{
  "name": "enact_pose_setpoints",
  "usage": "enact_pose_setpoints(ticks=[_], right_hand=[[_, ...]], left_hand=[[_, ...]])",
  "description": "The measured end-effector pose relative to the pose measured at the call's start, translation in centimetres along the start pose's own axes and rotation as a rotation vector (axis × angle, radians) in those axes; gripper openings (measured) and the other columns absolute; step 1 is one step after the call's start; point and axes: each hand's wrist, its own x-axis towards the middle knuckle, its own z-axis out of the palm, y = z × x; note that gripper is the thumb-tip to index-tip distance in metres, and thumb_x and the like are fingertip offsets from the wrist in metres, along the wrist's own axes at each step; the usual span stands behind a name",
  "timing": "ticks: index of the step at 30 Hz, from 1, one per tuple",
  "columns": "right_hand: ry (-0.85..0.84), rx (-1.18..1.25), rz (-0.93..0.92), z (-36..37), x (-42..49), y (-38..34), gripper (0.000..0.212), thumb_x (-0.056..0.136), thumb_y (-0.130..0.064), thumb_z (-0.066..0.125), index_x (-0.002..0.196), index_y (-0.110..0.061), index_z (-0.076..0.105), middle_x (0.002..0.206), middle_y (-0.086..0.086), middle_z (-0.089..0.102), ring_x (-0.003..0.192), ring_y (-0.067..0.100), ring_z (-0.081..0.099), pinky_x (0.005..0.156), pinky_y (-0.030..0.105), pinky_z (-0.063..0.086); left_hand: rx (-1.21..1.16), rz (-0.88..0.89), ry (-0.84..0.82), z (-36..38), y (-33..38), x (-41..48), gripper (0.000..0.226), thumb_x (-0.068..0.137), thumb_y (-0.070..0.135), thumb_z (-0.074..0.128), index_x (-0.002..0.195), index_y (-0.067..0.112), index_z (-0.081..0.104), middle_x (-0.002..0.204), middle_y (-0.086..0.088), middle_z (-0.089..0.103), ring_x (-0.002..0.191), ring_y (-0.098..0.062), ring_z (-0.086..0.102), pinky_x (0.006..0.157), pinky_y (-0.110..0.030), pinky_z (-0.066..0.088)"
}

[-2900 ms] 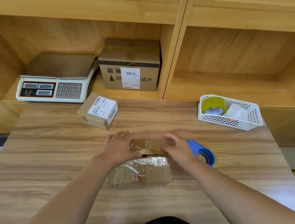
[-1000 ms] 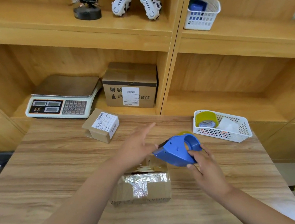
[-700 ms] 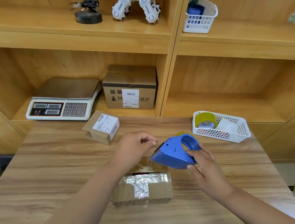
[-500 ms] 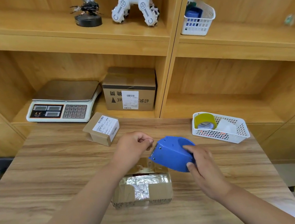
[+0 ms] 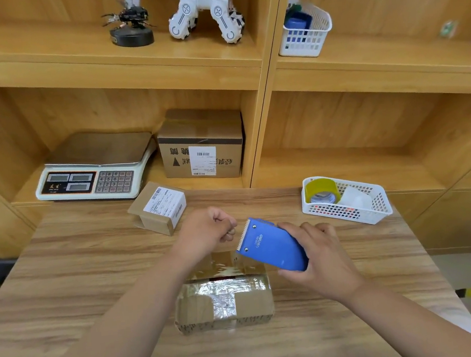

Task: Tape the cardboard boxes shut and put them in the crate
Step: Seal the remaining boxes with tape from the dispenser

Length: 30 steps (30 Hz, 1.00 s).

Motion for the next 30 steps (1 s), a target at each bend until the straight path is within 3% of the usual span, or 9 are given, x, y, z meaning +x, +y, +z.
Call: enact_pose_setpoints(ticks=[3,6,11,16,19,22,24,28,30], right_hand=[[0.009,-0.012,0.006,-0.1,0.3,0.3,0.072,0.063,-0.06,0.063,0.127,-0.032,0.044,0.087,-0.012,0.054,0.078,0.003,0.031,0.081,0.021,0.023],[0.004,0.001,0.041,-0.2,-0.2,1.3,0.07,0.062,-0.058,0.064,0.125,-0.033,0.045,0.089,-0.013,0.056,0.077,0.003,0.034,0.082,0.021,0.024],[-0.013,-0.055,0.034,-0.4,-0.1,1.6,0.069,0.06,-0.057,0.063,0.123,-0.031,0.048,0.085,-0.013,0.056,0.075,0.001,0.024,0.079,0.019,0.021],[-0.051,-0.089,0.044,-0.6,0.5,1.8,0.07,0.06,-0.06,0.062,0.123,-0.033,0.045,0.084,-0.012,0.057,0.069,0.005,0.035,0.076,0.02,0.02],[-0.059,-0.081,0.067,-0.6,0.6,2.3,0.071,0.06,-0.061,0.062,0.123,-0.033,0.045,0.086,-0.013,0.059,0.068,0.01,0.046,0.076,0.023,0.023],[-0.059,-0.124,0.06,-0.4,0.5,2.7,0.07,0.059,-0.063,0.059,0.121,-0.033,0.046,0.082,-0.013,0.057,0.066,0.008,0.04,0.077,0.025,0.027],[-0.058,-0.183,0.04,-0.3,0.7,2.5,0.069,0.059,-0.063,0.06,0.119,-0.031,0.048,0.078,-0.013,0.057,0.063,0.007,0.039,0.075,0.026,0.032],[-0.061,-0.333,0.016,0.2,1.6,1.8,0.072,0.052,-0.058,0.07,0.115,-0.026,0.057,0.069,-0.01,0.057,0.055,0.012,0.051,0.068,0.027,0.037],[-0.061,-0.408,0.022,0.6,2.2,1.2,0.071,0.045,-0.054,0.075,0.108,-0.022,0.064,0.061,-0.007,0.055,0.048,0.016,0.049,0.061,0.029,0.04]], left_hand=[[0.064,0.007,0.047,-1.0,0.2,0.3,0.014,0.088,0.013,0.063,0.075,0.014,0.068,0.069,0.004,0.07,0.053,-0.001,0.06,0.062,-0.016,0.048],[0.103,0.022,0.119,-3.1,0.3,0.8,0.014,0.088,0.016,0.065,0.074,0.015,0.067,0.072,0.007,0.068,0.057,-0.005,0.057,0.059,-0.016,0.043],[0.064,-0.018,0.07,-4.5,0.3,1.2,0.008,0.089,0.013,0.065,0.082,0.009,0.068,0.07,0.0,0.068,0.061,-0.007,0.062,0.052,-0.01,0.045],[0.089,-0.005,0.101,-4.5,0.3,1.7,0.01,0.089,0.013,0.063,0.08,0.01,0.068,0.072,0.0,0.068,0.059,-0.006,0.061,0.044,-0.009,0.039],[0.111,0.006,0.137,-5.3,0.3,2.0,0.015,0.089,0.012,0.063,0.074,0.013,0.066,0.06,0.002,0.066,0.045,0.002,0.053,0.049,-0.017,0.04],[0.139,0.019,0.124,-5.8,0.5,2.0,0.012,0.089,0.008,0.061,0.078,0.007,0.066,0.062,-0.001,0.064,0.039,0.005,0.051,0.046,-0.008,0.04],[0.146,0.033,0.135,-5.8,0.6,1.9,0.012,0.088,0.007,0.061,0.078,0.005,0.067,0.062,0.0,0.063,0.042,0.003,0.053,0.047,-0.008,0.041],[0.183,0.051,0.185,-5.6,0.1,2.1,0.017,0.086,0.014,0.064,0.069,0.012,0.069,0.055,0.01,0.064,0.053,-0.006,0.056,0.059,-0.024,0.046],[0.217,0.088,0.219,-4.9,0.2,1.7,0.017,0.085,0.016,0.063,0.069,0.015,0.069,0.061,0.014,0.065,0.063,-0.009,0.059,0.06,-0.024,0.046]])
